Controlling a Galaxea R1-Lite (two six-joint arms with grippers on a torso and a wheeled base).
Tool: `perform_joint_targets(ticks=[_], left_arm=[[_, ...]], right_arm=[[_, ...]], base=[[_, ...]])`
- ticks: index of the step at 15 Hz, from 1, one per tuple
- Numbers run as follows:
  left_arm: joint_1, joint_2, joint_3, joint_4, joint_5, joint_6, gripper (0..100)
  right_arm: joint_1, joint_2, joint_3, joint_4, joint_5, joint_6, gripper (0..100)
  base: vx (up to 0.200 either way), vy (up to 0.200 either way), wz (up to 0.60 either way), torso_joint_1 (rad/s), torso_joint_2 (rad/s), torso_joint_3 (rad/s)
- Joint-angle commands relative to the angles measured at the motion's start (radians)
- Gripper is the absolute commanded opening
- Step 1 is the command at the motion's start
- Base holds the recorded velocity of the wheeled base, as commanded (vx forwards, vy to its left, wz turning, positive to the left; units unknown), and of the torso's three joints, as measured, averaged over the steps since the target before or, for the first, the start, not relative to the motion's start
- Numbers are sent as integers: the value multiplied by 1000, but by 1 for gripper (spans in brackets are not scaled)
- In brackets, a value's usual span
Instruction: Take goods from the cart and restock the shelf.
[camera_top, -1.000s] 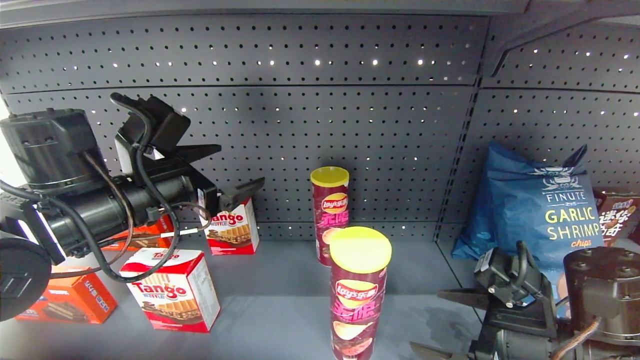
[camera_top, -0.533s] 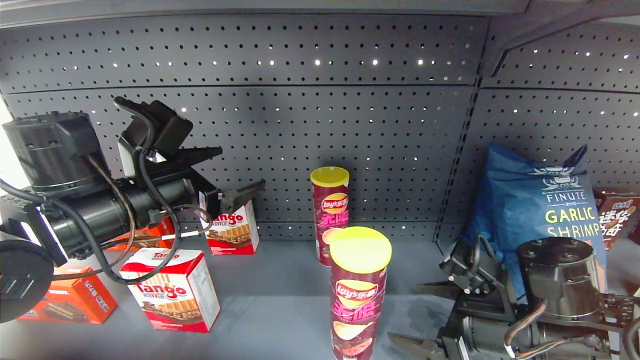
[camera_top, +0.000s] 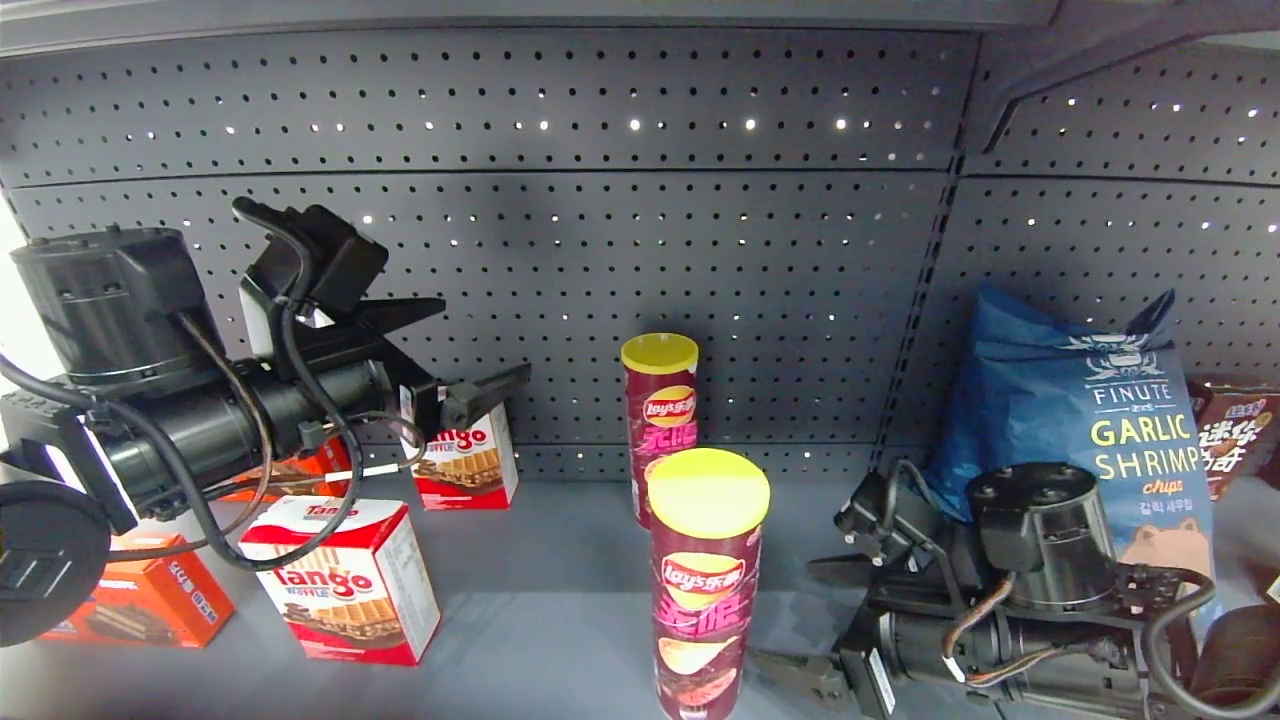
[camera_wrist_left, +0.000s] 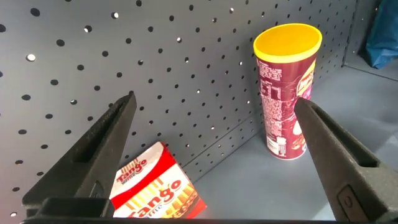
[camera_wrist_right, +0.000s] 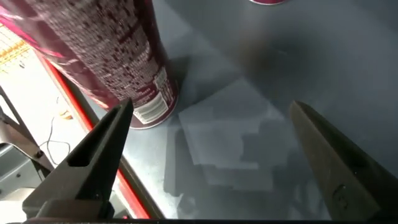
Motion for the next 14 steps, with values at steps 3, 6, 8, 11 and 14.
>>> perform_joint_targets(ticks=[3, 6, 8, 11, 14], left_arm=[[0, 4, 0, -1, 0, 0, 100], [0, 4, 3, -1, 0, 0, 100], [0, 2, 3, -1, 0, 0, 100], [1, 2, 4, -1, 0, 0, 100], [1, 1, 6, -1, 0, 0, 100]], right_arm=[[-1, 25, -7, -1, 1, 0, 100], [-5, 41, -15, -11, 1, 0, 100], [-5, 58, -27, -13, -1, 0, 100], [-5, 64, -36, -13, 1, 0, 100], [-5, 73, -44, -13, 1, 0, 100]], base=[[0, 0, 0, 0, 0, 0], [0, 0, 0, 0, 0, 0], [0, 0, 0, 0, 0, 0], [0, 0, 0, 0, 0, 0], [0, 0, 0, 0, 0, 0]])
